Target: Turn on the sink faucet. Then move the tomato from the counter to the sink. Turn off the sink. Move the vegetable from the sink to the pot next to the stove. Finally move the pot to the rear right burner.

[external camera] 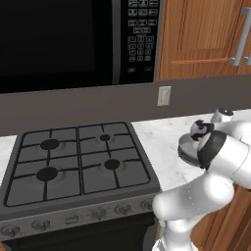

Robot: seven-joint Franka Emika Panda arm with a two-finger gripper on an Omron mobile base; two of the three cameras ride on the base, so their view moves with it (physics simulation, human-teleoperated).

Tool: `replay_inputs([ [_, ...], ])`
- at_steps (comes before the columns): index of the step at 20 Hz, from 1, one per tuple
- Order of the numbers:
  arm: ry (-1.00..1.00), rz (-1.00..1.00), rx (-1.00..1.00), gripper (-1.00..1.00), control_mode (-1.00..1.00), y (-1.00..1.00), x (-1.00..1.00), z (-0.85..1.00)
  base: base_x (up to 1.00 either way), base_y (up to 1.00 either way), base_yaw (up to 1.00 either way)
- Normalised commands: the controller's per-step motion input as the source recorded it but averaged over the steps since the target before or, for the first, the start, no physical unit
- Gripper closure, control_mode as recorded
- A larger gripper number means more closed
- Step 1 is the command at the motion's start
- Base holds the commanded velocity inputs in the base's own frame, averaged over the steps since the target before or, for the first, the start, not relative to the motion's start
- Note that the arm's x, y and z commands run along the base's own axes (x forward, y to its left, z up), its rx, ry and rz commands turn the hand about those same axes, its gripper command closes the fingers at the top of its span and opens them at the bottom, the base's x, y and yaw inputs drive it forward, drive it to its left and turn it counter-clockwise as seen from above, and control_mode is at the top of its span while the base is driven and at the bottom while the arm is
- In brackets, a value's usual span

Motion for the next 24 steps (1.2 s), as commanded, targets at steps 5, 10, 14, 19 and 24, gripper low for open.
replay_inputs([
  [5,0.0,0.0,0.0,1.0,-1.0,-0.07,0.17,-0.23,0.0,0.0,0.0],
  [10,0.01,0.0,0.0,-1.0,-1.0,0.0,0.22,-0.21,0.0,0.0,0.0],
  [14,0.0,0.02,0.0,-1.0,-1.0,0.0,0.23,-0.09,0.0,0.0,0.0],
  [19,-0.02,0.02,0.0,-1.0,-1.0,0.0,0.05,0.01,0.0,0.0,0.0],
  [24,-0.04,0.04,0.0,-1.0,-1.0,0.07,-0.02,0.22,0.0,0.0,0.0],
])
